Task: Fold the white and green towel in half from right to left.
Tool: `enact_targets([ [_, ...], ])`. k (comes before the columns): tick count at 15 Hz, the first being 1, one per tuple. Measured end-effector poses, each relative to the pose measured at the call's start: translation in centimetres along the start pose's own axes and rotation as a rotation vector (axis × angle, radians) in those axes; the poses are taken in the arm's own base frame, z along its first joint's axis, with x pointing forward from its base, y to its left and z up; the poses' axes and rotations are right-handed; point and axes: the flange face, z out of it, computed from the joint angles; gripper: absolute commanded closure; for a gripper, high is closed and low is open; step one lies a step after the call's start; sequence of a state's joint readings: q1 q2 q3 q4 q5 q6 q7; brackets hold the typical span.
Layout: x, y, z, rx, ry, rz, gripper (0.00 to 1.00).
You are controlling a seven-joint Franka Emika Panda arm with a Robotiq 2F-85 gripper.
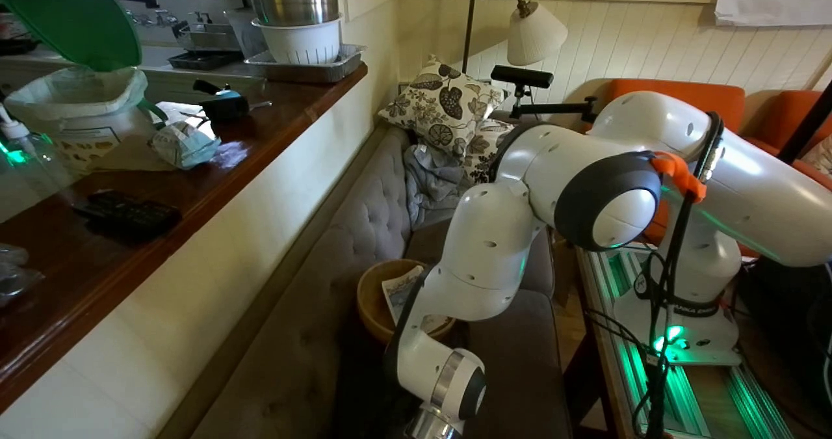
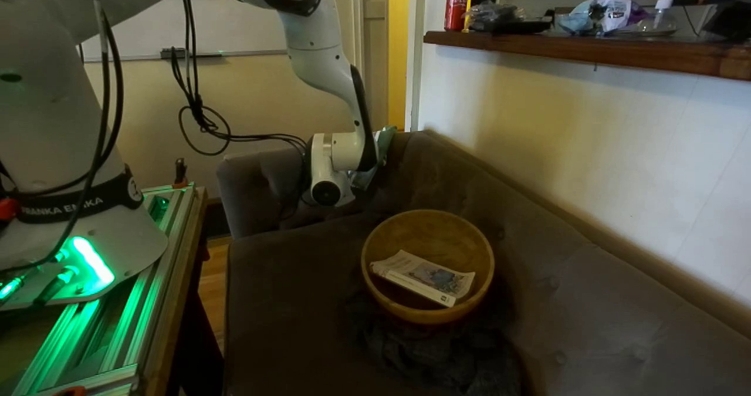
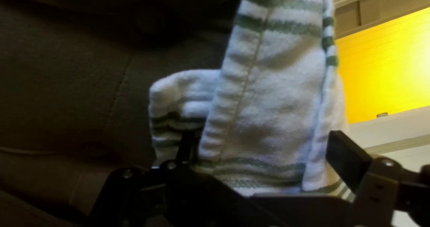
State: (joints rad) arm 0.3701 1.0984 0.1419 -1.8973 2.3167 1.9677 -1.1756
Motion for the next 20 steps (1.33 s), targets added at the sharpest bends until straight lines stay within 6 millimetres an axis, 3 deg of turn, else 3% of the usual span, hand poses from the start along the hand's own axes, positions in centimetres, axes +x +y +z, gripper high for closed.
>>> enact_targets([
  [6, 2.0, 0.0, 1.3, 0.009, 0.05, -0.026, 0.0],
  [7, 2.1, 0.2, 1.4, 0.009, 0.05, -0.028, 0.06],
  [8, 2.2, 0.2, 1.6, 0.01, 0.05, -0.029, 0.26],
  [11, 2.4, -0.1, 1.8, 0.017, 0.05, -0.044, 0.49],
  [18, 2.5, -3.0, 1.0, 0.034, 0.084, -0.162, 0.98],
  [20, 2.3, -4.5, 0.5, 0.044, 0.104, -0.2, 1.0],
])
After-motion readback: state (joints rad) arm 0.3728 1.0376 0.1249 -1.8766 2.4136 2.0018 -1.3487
